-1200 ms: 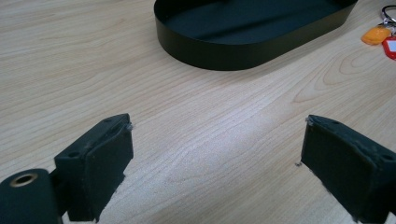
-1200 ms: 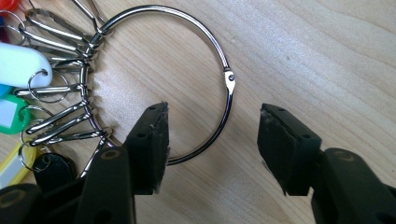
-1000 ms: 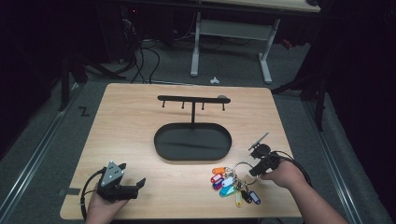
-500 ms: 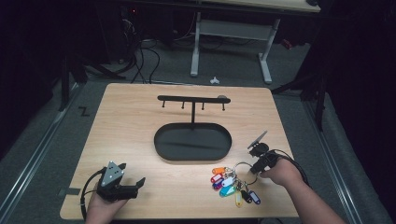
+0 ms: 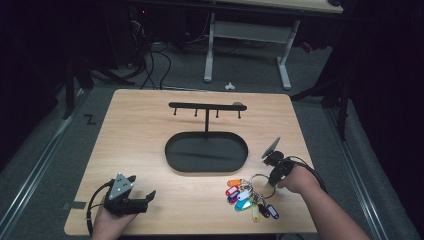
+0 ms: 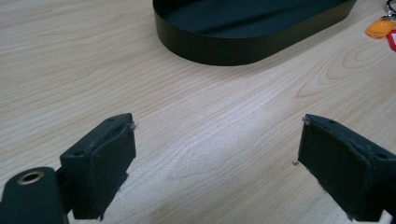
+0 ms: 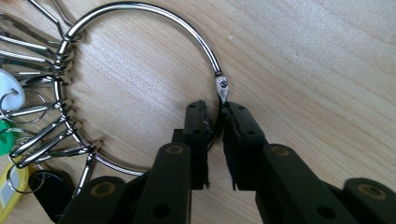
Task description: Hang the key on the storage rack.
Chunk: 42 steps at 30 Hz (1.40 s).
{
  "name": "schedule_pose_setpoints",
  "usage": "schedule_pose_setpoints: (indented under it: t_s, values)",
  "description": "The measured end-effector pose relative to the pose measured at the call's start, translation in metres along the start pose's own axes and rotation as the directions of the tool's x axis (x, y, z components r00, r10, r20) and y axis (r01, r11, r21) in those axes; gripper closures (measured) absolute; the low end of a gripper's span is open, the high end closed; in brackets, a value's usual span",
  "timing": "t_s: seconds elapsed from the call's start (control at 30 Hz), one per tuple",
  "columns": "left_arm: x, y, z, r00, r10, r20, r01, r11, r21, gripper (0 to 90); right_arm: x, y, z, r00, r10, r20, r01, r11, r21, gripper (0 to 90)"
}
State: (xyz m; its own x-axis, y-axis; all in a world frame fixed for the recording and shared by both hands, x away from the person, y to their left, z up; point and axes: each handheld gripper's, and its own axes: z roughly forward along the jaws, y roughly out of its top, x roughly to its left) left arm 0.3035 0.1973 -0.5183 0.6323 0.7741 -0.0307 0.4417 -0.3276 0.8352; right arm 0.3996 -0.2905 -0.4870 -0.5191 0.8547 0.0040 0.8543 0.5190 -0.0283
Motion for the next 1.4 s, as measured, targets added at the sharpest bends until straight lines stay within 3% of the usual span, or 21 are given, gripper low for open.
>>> schedule_pose_setpoints:
  t_s: [0.23,0.53,0.67,0.9,0.97,1.03,1.07,1.1,1.27,1.4]
  values:
    - [0.000,0.000,0.000,1.0000,0.001,0.004,-0.001,1.0000,0.001,12.8,-0.004,0.002,0.000,0.9999,-0.005,-0.010,0.005,1.000,0.015,86.4]
    - [0.000,-0.001,0.000,1.0000,-0.001,0.005,0.001,1.0000,0.005,13.7,0.003,0.000,-0.002,0.9975,-0.068,0.020,0.068,0.998,-0.019,87.0]
    - [0.001,-0.001,0.001,1.0000,-0.004,0.005,0.004,1.0000,0.006,13.8,0.007,-0.004,-0.017,0.9957,-0.092,-0.004,0.092,0.994,-0.061,87.2]
    - [0.001,-0.001,0.000,1.0000,-0.006,0.003,0.006,1.0000,0.006,14.0,0.018,-0.011,-0.061,0.9949,-0.098,-0.021,0.094,0.985,-0.147,87.5]
    - [0.001,-0.001,0.000,1.0000,-0.003,0.004,0.003,1.0000,0.008,14.0,0.020,-0.012,-0.071,0.9910,-0.133,-0.021,0.127,0.978,-0.167,87.6]
    - [0.001,-0.001,0.000,1.0000,-0.002,0.004,0.001,1.0000,0.008,14.1,0.025,-0.014,-0.081,0.9934,-0.113,-0.016,0.109,0.980,-0.168,87.7]
    - [0.001,-0.001,0.000,1.0000,-0.002,0.005,0.002,1.0000,0.009,14.1,0.025,-0.014,-0.084,0.9893,-0.146,-0.009,0.142,0.973,-0.181,87.7]
    - [0.001,-0.001,0.000,1.0000,-0.001,0.005,0.001,0.9999,0.010,14.1,0.027,-0.014,-0.089,0.9915,-0.129,-0.013,0.125,0.976,-0.180,87.7]
    - [0.002,-0.002,0.001,1.0000,-0.002,0.005,0.002,1.0000,0.007,14.6,0.031,-0.013,-0.110,0.9863,-0.165,0.001,0.162,0.965,-0.208,87.8]
    - [0.001,-0.002,0.000,1.0000,-0.001,0.005,0.001,1.0000,0.009,14.8,0.033,-0.013,-0.124,0.9874,-0.158,0.010,0.156,0.962,-0.222,87.8]
